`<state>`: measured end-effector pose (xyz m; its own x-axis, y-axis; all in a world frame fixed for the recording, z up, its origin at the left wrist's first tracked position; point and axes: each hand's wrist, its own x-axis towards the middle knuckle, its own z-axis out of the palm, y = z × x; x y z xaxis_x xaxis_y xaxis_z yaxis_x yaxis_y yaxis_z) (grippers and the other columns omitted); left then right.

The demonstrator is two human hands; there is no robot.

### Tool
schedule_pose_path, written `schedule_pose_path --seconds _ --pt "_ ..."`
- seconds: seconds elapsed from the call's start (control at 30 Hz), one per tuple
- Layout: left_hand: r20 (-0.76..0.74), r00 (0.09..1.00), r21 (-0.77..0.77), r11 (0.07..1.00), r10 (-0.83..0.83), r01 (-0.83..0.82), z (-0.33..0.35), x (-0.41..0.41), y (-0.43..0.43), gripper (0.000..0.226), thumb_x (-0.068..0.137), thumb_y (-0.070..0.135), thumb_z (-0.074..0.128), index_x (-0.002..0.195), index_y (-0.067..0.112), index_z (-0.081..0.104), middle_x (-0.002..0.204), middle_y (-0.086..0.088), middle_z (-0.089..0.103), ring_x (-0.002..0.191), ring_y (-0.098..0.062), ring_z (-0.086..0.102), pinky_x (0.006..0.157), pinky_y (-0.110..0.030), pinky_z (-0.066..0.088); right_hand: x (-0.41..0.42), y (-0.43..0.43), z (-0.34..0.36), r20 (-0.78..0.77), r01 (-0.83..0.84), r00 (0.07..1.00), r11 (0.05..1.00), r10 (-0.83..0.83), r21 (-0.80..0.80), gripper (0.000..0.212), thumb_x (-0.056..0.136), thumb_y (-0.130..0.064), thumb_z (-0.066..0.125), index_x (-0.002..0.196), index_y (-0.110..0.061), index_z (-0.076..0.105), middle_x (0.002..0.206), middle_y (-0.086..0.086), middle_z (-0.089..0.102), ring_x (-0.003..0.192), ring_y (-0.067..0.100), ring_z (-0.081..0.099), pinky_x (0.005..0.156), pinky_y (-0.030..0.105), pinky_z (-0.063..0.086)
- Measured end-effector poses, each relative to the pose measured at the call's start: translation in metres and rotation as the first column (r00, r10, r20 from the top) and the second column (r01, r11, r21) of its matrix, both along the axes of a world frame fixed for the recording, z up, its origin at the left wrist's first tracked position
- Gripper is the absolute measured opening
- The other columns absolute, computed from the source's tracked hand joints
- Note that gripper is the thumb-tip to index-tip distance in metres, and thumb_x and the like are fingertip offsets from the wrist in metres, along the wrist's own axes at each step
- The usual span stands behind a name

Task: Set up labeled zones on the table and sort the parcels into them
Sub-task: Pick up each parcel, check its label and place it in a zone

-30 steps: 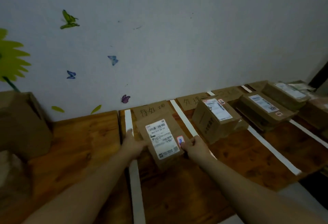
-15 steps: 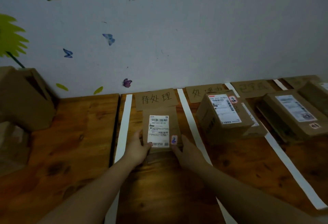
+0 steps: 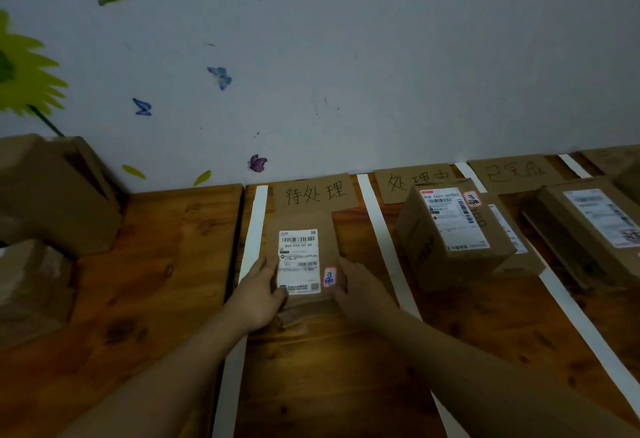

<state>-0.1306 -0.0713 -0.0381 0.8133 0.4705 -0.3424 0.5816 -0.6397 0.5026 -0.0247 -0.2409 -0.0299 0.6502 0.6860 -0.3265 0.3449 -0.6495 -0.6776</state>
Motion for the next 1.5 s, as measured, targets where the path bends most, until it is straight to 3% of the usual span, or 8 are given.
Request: schedule_pose_path --seconds 0.17,0.37,0.63,0.73,0.83,0.93,1.13,1.5 --pt "-0.035 0.999 0.041 0.999 0.019 -0.018 -0.002 -0.007 0.026 0.070 0.099 0.022 0.043 0.152 0.027 -0.003 0.160 -0.002 -0.006 0.146 -0.027 0.009 0.118 -0.037 0.018 -0.019 0.028 -0.002 0.011 -0.007 1.000 1.000 0.008 -0.017 0.055 0.101 -0.028 0.048 0.151 -0.017 0.024 0.146 0.005 0.038 0.126 0.019 0.047 0.098 0.026 0.042" --pt "-0.078 0.997 0.076 0.997 0.003 0.003 0.002 -0.012 0.051 0.066 0.100 0.022 0.037 0.152 0.023 -0.004 0.160 -0.004 -0.009 0.147 -0.027 0.004 0.117 -0.036 0.019 -0.032 0.058 -0.001 -0.004 0.028 1.000 0.999 -0.028 -0.018 0.055 0.101 -0.027 0.048 0.151 -0.020 0.024 0.147 0.004 0.037 0.127 0.019 0.047 0.097 0.025 0.041" --pt "-0.116 0.993 0.057 0.998 0.022 -0.015 0.008 -0.018 0.060 0.068 0.100 0.031 0.039 0.151 0.027 -0.005 0.159 -0.003 -0.011 0.146 -0.027 -0.007 0.118 -0.040 0.005 -0.034 0.069 -0.001 0.004 0.053 0.999 0.998 -0.053 -0.043 0.059 0.098 -0.032 0.052 0.150 -0.022 0.026 0.150 0.007 0.033 0.132 0.025 0.043 0.104 0.037 0.042" --pt "-0.112 0.991 0.060 0.996 0.070 -0.064 0.021 -0.025 0.064 0.070 0.098 0.041 0.041 0.151 0.029 -0.002 0.159 -0.001 -0.011 0.146 -0.025 -0.009 0.117 -0.042 0.003 -0.035 0.072 0.005 0.093 0.029 0.995 0.996 -0.021 -0.080 0.061 0.096 -0.039 0.053 0.149 -0.024 0.027 0.154 0.008 0.026 0.139 0.028 0.029 0.110 0.042 0.035" --pt "-0.088 0.985 0.114 0.984 0.146 -0.136 0.040 -0.044 0.082 0.071 0.096 0.047 0.042 0.152 0.029 0.002 0.159 0.000 -0.010 0.146 -0.023 -0.009 0.118 -0.041 0.002 -0.039 0.094 0.023 0.232 -0.067 0.969 0.993 0.088 -0.098 0.065 0.095 -0.045 0.052 0.150 -0.023 0.025 0.154 0.008 0.027 0.139 0.027 0.027 0.113 0.043 0.031" --pt "-0.066 0.979 0.174 0.969 0.191 -0.177 0.064 -0.080 0.113 0.073 0.095 0.049 0.043 0.152 0.027 0.005 0.160 -0.002 -0.008 0.147 -0.023 -0.009 0.118 -0.035 0.002 -0.056 0.130 0.052 0.343 -0.183 0.913 0.973 0.221 -0.139 0.065 0.097 -0.049 0.045 0.152 -0.021 0.025 0.157 0.010 0.023 0.142 0.028 0.024 0.113 0.043 0.024" --pt "0.024 0.957 0.280 0.917 0.289 -0.284 0.121 -0.190 0.196 0.074 0.093 0.052 0.045 0.152 0.024 0.011 0.160 -0.005 -0.006 0.147 -0.026 -0.007 0.117 -0.038 0.004 -0.128 0.215 0.106 0.402 -0.332 0.850 0.938 0.342 -0.096 0.061 0.096 -0.050 0.046 0.147 -0.016 0.036 0.146 0.016 0.036 0.135 0.032 0.034 0.111 0.038 0.031" --pt "0.105 0.882 0.374 0.804 0.459 -0.463 0.185 -0.403 0.336 0.077 0.090 0.053 0.050 0.152 0.023 0.015 0.160 -0.009 0.002 0.147 -0.029 -0.002 0.118 -0.040 0.007 -0.288 0.372 0.171 0.399 -0.380 0.837 0.923 0.373 -0.067 0.068 0.096 -0.054 0.046 0.151 -0.017 0.029 0.151 0.014 0.032 0.137 0.032 0.033 0.112 0.038 0.030"
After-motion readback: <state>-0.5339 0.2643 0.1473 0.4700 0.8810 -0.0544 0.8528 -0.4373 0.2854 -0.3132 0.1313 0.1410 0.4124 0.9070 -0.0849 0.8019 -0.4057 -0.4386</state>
